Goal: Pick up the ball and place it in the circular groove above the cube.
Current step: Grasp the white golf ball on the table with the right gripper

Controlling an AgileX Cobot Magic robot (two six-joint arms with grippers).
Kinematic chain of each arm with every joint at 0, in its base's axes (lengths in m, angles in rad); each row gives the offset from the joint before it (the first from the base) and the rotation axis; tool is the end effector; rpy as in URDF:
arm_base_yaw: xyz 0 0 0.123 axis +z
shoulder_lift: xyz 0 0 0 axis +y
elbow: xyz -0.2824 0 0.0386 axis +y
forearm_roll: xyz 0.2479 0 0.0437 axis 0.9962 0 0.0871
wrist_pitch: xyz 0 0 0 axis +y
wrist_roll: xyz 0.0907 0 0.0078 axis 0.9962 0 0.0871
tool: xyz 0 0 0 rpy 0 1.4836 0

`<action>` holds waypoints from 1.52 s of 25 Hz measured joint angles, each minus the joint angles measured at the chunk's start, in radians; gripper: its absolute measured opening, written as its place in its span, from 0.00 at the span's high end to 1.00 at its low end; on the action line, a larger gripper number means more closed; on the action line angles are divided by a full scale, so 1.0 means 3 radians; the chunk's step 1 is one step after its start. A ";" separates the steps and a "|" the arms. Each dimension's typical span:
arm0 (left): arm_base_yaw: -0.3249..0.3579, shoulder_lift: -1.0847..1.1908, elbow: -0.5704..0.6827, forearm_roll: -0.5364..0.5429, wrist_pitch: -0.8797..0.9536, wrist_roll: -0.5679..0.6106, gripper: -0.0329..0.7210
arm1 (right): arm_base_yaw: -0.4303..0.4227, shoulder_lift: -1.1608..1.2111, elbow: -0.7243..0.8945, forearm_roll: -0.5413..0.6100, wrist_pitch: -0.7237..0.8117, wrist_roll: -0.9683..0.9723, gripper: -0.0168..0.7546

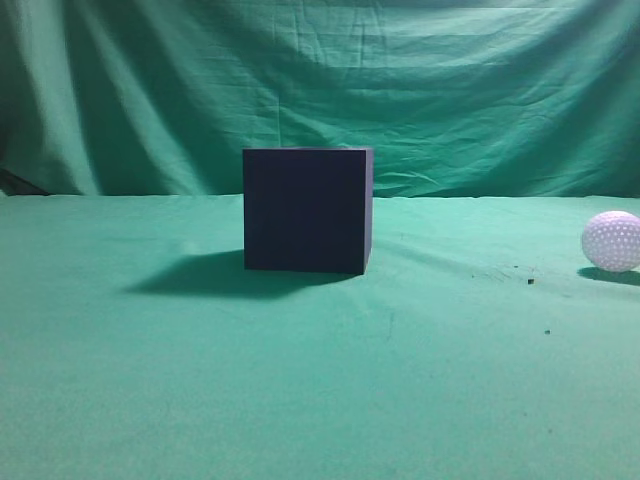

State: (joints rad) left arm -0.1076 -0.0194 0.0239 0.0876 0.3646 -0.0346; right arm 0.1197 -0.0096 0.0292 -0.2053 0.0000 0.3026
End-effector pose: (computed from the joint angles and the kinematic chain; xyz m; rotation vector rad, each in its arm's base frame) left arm 0.0524 -0.0028 0.1734 0.1215 1.8473 -0.0131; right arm 0.0564 0.0068 0.2037 -0.0169 1.5056 0.1745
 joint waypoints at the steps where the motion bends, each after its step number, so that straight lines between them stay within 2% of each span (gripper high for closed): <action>1: 0.0000 0.0000 0.0000 0.0000 0.0000 0.0000 0.96 | 0.0000 0.0000 0.0000 -0.0006 -0.0203 -0.0042 0.98; 4: 0.0000 0.0000 0.0000 0.0000 0.0000 0.0000 0.96 | 0.0000 0.0000 0.0000 -0.0025 -0.0602 -0.0070 0.98; 7: 0.0000 0.0000 0.0000 0.0000 0.0000 0.0000 0.96 | 0.0000 0.0000 -0.0145 -0.0036 -0.0434 0.0072 0.98; 10: 0.0000 0.0000 0.0000 0.0000 0.0000 0.0000 0.96 | 0.0000 0.0221 -0.0581 -0.0036 0.0139 0.0115 0.98; 13: 0.0000 0.0000 0.0000 0.0000 0.0000 0.0000 0.96 | 0.0000 0.0764 -0.1077 -0.0030 0.1125 0.0122 0.98; 16: 0.0000 0.0000 0.0000 0.0000 0.0000 0.0000 0.96 | 0.0000 0.1343 -0.1463 0.0007 0.1746 0.0134 0.98; 19: 0.0000 0.0000 0.0000 0.0000 0.0000 0.0000 0.96 | 0.0000 0.1770 -0.1612 0.0071 0.1789 0.0141 0.98; 22: 0.0000 0.0000 0.0000 0.0000 0.0000 0.0000 0.96 | 0.0000 0.2054 -0.1642 0.0307 0.1772 -0.0055 0.98; 25: 0.0000 0.0000 0.0000 0.0000 0.0000 0.0000 0.96 | 0.0030 0.2360 -0.1746 0.0830 0.1802 -0.0939 0.98; 27: 0.0000 0.0000 0.0000 0.0000 0.0000 0.0000 0.96 | 0.0171 0.2621 -0.1852 0.1123 0.1928 -0.1493 0.98; 31: 0.0000 0.0000 0.0000 0.0000 0.0000 0.0000 0.96 | 0.0508 0.3224 -0.2057 0.1243 0.2125 -0.1744 0.98; 35: 0.0000 0.0000 0.0000 0.0000 0.0000 0.0000 0.96 | 0.0616 0.3808 -0.2302 0.1243 0.2153 -0.1765 0.98; 36: 0.0000 0.0000 0.0000 0.0000 0.0000 0.0000 0.96 | 0.0623 0.3965 -0.2357 0.1243 0.2153 -0.1770 0.91; 37: 0.0000 0.0000 0.0000 0.0000 0.0000 0.0000 0.96 | 0.0623 0.4120 -0.2425 0.1243 0.2153 -0.1770 0.91; 38: 0.0000 0.0000 0.0000 0.0000 0.0000 0.0000 0.96 | 0.0623 0.4273 -0.2496 0.1243 0.2153 -0.1770 0.82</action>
State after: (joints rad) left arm -0.1076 -0.0194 0.0239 0.0876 0.3646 -0.0346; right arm 0.3067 1.2724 -0.7197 0.1677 0.6458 -0.2284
